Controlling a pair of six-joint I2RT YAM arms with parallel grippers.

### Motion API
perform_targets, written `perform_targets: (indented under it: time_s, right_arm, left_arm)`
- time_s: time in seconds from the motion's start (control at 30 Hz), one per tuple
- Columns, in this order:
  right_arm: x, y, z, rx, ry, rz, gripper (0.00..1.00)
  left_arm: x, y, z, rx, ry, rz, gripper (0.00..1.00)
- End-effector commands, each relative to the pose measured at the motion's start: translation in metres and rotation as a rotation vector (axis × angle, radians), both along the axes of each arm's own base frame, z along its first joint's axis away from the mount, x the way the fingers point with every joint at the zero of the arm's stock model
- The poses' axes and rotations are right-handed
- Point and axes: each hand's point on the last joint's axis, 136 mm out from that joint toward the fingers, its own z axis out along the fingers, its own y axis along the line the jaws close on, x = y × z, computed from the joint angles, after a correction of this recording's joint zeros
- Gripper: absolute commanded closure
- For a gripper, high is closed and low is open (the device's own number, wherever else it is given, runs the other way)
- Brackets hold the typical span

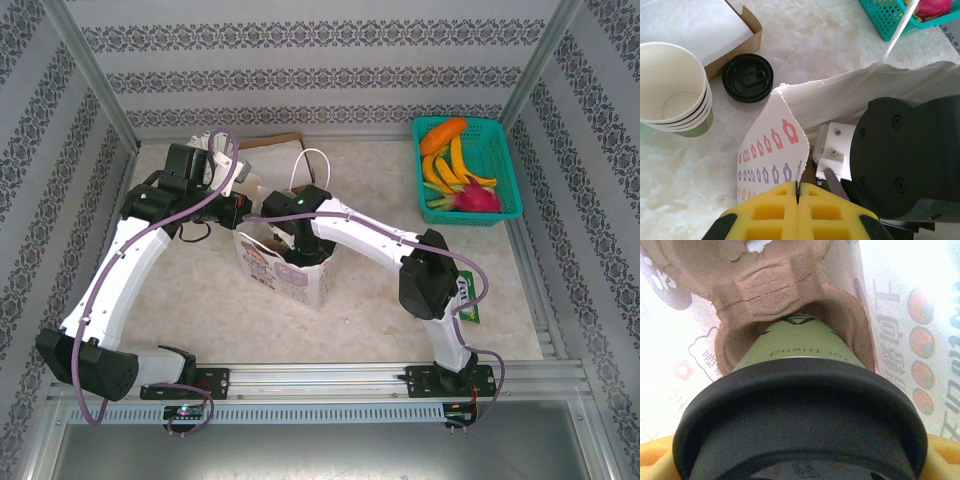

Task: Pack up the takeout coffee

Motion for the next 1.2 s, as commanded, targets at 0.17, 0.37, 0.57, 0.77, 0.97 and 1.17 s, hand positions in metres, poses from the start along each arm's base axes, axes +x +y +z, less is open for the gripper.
perform_targets:
  time_s: [0.17,0.37,0.57,0.77,0.97,1.17]
  right_arm:
    - [0.001,-0.007,-0.019,-0.034,0.013,-0.002,0.34]
    - [0.001,-0.008,-0.026,-0.044,0.022,-0.006,0.34]
    - [0.0,-0.01,-0.033,-0.058,0.033,-0.005,0.34]
    - [-0.002,-0.01,-0.039,-0.061,0.046,-0.007,0.34]
    - [-0.003,-0.011,-0.042,-0.066,0.054,-0.007,0.34]
    - [-0.003,-0.013,-0.045,-0.076,0.058,-0.011,0.34]
  left_arm:
    - [-0.002,-0.007,0.0,-0.022,0.0,-0.029,1.0]
    - [-0.001,-0.008,-0.001,-0.021,0.002,-0.029,1.0]
    - [-0.001,-0.007,0.0,-0.022,0.003,-0.028,1.0]
    - [-0.001,-0.007,-0.001,-0.021,0.003,-0.028,1.0]
    - [-0.001,-0.007,-0.001,-0.021,0.003,-0.03,1.0]
    - [-0.001,-0.008,-0.002,-0.019,0.005,-0.031,1.0]
